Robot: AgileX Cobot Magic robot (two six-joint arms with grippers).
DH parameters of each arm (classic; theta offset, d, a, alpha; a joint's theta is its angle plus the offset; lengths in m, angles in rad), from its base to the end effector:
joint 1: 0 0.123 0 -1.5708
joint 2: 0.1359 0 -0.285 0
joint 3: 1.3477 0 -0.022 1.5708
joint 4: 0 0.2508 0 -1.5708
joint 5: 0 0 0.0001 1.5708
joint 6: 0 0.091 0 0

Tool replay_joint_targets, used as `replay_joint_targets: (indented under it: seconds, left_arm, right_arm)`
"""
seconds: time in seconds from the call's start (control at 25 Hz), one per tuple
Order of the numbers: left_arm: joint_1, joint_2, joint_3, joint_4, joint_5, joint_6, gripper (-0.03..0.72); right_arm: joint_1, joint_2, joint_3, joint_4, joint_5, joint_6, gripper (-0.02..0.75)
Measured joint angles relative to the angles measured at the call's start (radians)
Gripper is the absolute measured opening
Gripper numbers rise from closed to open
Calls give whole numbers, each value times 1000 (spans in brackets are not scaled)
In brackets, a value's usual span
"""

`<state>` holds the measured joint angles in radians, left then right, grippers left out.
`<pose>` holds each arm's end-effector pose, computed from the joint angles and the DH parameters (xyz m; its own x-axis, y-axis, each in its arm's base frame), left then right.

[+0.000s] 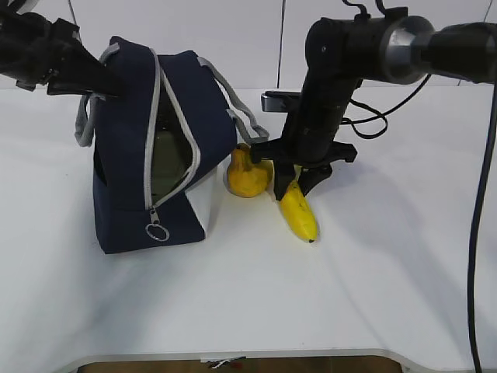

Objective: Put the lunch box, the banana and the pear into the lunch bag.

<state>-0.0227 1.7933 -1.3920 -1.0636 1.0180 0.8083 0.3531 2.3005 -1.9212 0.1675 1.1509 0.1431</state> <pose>0.3774 -0.0763 0.2828 -0.8078 0.0526 -0.5871 0.4708 0.6569 -0.5890 0.4412 0.1774 0.1674 -0.9851 -0.1415 -0.0980 -0.1570 0.9719 0.1754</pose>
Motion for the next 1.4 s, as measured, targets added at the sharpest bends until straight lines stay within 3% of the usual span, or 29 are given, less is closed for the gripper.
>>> replay_joint_targets:
  seconds: [0.56, 0.88, 1.0, 1.24, 1.4]
  left_arm:
    - [0, 0, 0, 0, 5, 0, 1]
    - [0, 0, 0, 0, 53, 0, 1]
    - [0, 0, -2, -18, 60, -2, 1]
    - [0, 2, -2, -109, 85, -5, 1]
    - [0, 2, -2, -139, 109, -5, 1]
  right_arm:
    - [0, -7, -149, -57, 70, -25, 279]
    - [0, -200, -157, -54, 88, -84, 279]
    - [0, -270, -173, 59, 95, -143, 279]
    - [0, -259, -182, 447, 99, -370, 279]
    - [0, -223, -182, 625, 99, -509, 279]
